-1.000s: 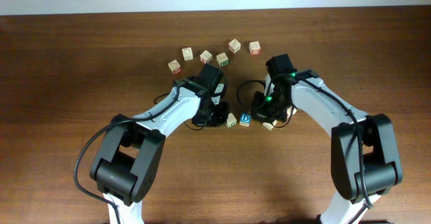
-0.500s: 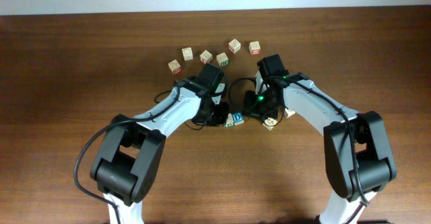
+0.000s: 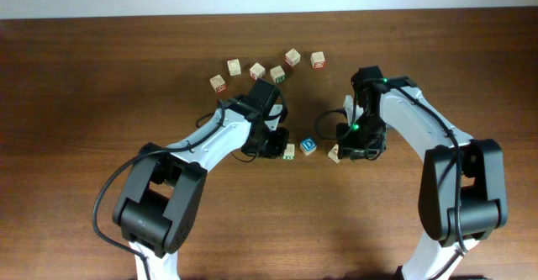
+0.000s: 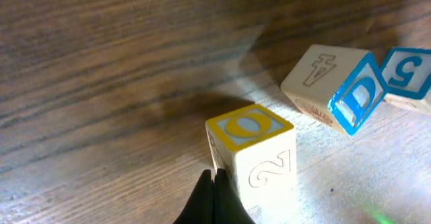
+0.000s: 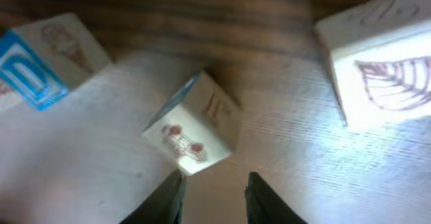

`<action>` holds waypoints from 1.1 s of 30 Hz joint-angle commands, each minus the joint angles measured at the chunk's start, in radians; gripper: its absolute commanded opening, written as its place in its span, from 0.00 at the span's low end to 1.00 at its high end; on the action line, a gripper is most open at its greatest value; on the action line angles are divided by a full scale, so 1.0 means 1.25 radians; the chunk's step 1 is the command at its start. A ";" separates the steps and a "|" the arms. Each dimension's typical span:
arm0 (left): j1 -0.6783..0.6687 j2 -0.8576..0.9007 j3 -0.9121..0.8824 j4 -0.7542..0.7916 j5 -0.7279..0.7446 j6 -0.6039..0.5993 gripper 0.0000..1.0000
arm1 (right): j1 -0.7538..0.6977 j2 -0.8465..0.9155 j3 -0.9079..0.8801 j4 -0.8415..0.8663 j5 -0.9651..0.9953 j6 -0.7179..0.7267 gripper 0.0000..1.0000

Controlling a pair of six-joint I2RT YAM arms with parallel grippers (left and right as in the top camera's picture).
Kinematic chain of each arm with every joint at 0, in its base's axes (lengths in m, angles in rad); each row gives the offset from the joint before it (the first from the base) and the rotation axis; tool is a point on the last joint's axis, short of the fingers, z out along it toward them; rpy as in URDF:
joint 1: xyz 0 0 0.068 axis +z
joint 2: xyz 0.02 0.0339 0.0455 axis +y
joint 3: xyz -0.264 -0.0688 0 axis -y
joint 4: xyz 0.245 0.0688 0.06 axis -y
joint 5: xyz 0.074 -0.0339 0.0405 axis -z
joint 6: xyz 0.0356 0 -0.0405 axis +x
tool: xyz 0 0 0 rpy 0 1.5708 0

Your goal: Rotate 4 blocks

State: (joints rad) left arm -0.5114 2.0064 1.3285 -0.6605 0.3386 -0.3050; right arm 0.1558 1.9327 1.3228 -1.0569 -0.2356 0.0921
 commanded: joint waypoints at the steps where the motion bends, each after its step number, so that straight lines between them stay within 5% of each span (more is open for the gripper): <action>1: -0.002 -0.018 0.015 0.002 0.010 0.018 0.00 | 0.002 -0.007 -0.014 0.049 0.049 -0.103 0.31; 8: -0.002 -0.018 0.015 0.002 0.010 0.018 0.00 | 0.049 0.023 -0.014 0.134 0.015 -0.109 0.30; 13: -0.002 -0.018 0.015 0.005 0.010 0.018 0.00 | 0.054 0.030 -0.012 0.198 -0.036 -0.056 0.21; 17: -0.002 -0.018 0.015 0.004 0.010 0.018 0.00 | 0.029 0.003 0.118 -0.006 -0.014 0.198 0.31; 25: -0.002 -0.018 0.015 0.003 0.010 0.018 0.00 | 0.017 0.006 -0.004 -0.080 0.042 0.197 0.15; 33: -0.002 -0.018 0.015 0.005 0.010 0.018 0.00 | 0.019 0.006 -0.074 0.196 -0.015 0.160 0.16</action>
State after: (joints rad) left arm -0.5114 2.0064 1.3319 -0.6571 0.3412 -0.3016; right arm 0.1764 1.9472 1.2350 -0.8677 -0.2100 0.3279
